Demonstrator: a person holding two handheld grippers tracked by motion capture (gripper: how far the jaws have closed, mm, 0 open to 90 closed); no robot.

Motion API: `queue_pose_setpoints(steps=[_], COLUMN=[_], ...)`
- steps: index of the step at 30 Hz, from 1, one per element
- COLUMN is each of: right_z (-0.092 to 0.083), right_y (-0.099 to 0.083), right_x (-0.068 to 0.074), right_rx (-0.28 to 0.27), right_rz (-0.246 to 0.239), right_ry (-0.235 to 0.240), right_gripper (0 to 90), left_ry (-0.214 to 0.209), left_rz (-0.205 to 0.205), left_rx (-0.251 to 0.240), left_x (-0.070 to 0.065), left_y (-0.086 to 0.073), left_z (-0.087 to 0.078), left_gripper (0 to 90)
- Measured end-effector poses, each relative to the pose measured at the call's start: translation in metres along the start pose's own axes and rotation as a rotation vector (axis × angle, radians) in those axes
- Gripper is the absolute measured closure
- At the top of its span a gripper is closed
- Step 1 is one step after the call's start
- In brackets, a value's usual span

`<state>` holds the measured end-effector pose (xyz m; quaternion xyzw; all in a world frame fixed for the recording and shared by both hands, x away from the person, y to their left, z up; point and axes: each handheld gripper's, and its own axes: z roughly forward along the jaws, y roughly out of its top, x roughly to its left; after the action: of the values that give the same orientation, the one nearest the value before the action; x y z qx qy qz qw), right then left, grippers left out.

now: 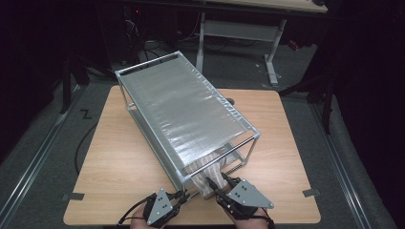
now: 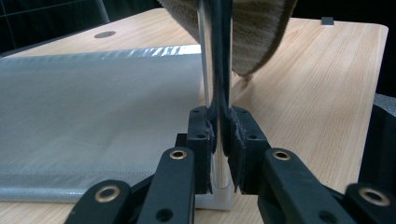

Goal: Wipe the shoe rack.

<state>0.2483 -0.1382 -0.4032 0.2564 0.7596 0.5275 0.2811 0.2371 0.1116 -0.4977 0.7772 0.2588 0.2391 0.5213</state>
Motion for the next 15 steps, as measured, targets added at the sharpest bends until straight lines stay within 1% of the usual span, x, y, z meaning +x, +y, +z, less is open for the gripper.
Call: queue_pose_setpoints(steps=[4, 8, 11, 15], right_z=[0.001, 0.002, 0.002, 0.002], right_y=[0.003, 0.005, 0.007, 0.007], right_x=[0.014, 0.025, 0.031, 0.033], right_rx=[-0.004, -0.010, -0.013, -0.014], right_rz=[-0.032, -0.063, -0.085, -0.100], right_ry=[0.038, 0.059, 0.059, 0.053], right_gripper=[66.6, 66.6, 66.6, 66.6], left_ry=[0.000, 0.001, 0.001, 0.001], left_rz=[-0.001, 0.000, 0.001, 0.002], left_rx=[0.000, 0.000, 0.000, 0.000], left_x=[0.000, 0.000, 0.000, 0.000], left_y=[0.000, 0.000, 0.000, 0.000], left_z=[0.000, 0.000, 0.000, 0.000], left_gripper=[79.5, 79.5, 79.5, 79.5])
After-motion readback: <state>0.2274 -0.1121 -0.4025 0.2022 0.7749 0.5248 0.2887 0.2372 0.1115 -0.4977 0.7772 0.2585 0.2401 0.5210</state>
